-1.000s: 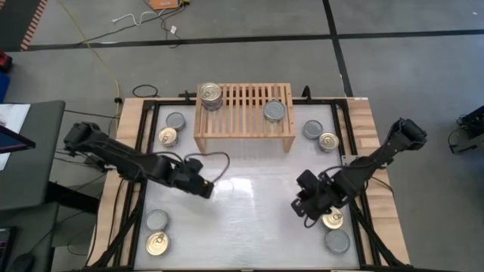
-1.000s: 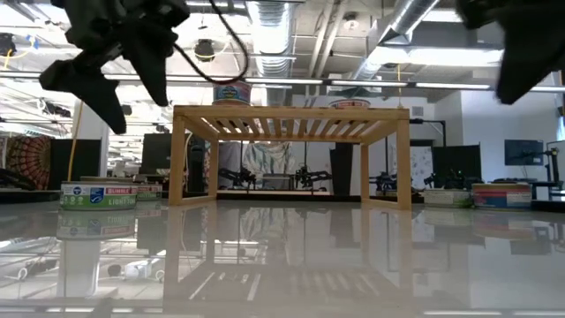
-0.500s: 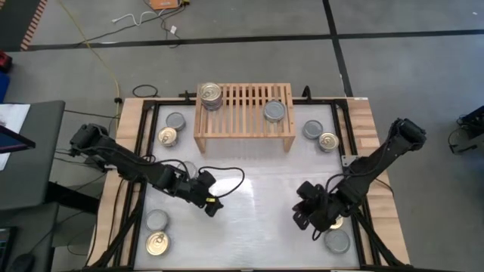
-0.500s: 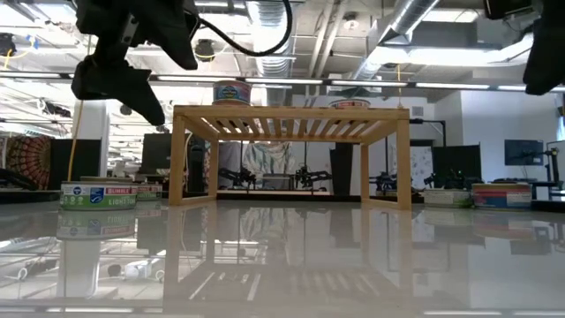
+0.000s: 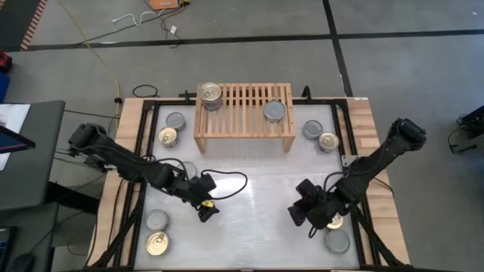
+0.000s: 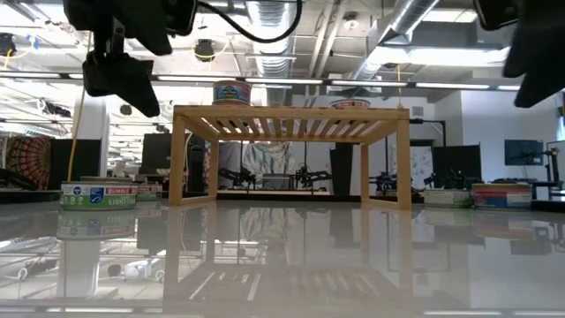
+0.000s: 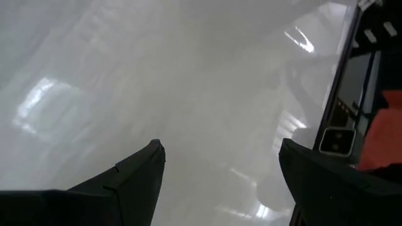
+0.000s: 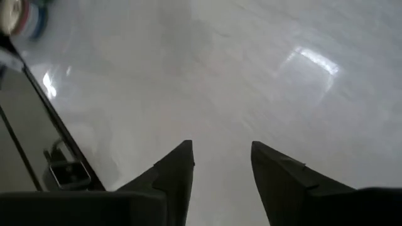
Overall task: Stack canned seafood by type on shelf
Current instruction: Stack the green tuna can on top of the other green tuna can on the shelf
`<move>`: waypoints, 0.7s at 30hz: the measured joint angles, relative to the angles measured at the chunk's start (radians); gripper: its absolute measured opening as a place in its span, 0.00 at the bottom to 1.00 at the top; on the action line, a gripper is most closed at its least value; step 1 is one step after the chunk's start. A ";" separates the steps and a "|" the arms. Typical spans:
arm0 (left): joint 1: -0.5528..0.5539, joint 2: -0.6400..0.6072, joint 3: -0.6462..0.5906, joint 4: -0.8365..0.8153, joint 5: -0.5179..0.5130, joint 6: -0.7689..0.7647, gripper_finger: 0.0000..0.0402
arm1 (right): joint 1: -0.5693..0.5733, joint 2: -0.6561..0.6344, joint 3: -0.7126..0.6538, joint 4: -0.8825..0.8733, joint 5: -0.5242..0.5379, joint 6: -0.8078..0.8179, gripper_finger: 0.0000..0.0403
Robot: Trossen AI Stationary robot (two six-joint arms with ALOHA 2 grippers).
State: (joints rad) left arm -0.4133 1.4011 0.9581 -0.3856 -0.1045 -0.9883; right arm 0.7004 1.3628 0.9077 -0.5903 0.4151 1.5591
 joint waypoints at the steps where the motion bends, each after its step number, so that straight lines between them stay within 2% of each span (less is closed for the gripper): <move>1: 0.000 -0.007 0.000 -0.006 0.006 0.021 0.74 | -0.004 0.000 0.000 0.001 -0.001 0.022 0.47; 6: 0.001 -0.047 0.000 -0.056 0.039 0.121 0.74 | -0.030 0.000 0.001 -0.008 -0.019 0.150 0.45; 11: 0.021 -0.107 -0.030 -0.082 0.061 0.207 0.74 | -0.032 0.000 0.005 -0.006 -0.068 0.200 0.42; 18: 0.061 -0.335 -0.292 0.052 0.088 0.157 0.74 | 0.042 0.000 0.107 -0.172 -0.080 0.359 0.37; 21: 0.066 -0.454 -0.393 0.137 0.092 0.140 0.74 | 0.096 -0.001 0.145 -0.251 -0.131 0.465 0.34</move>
State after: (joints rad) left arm -0.3478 0.9476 0.5646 -0.2485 -0.0120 -0.8479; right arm 0.7960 1.3621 1.0529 -0.8414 0.2845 2.0243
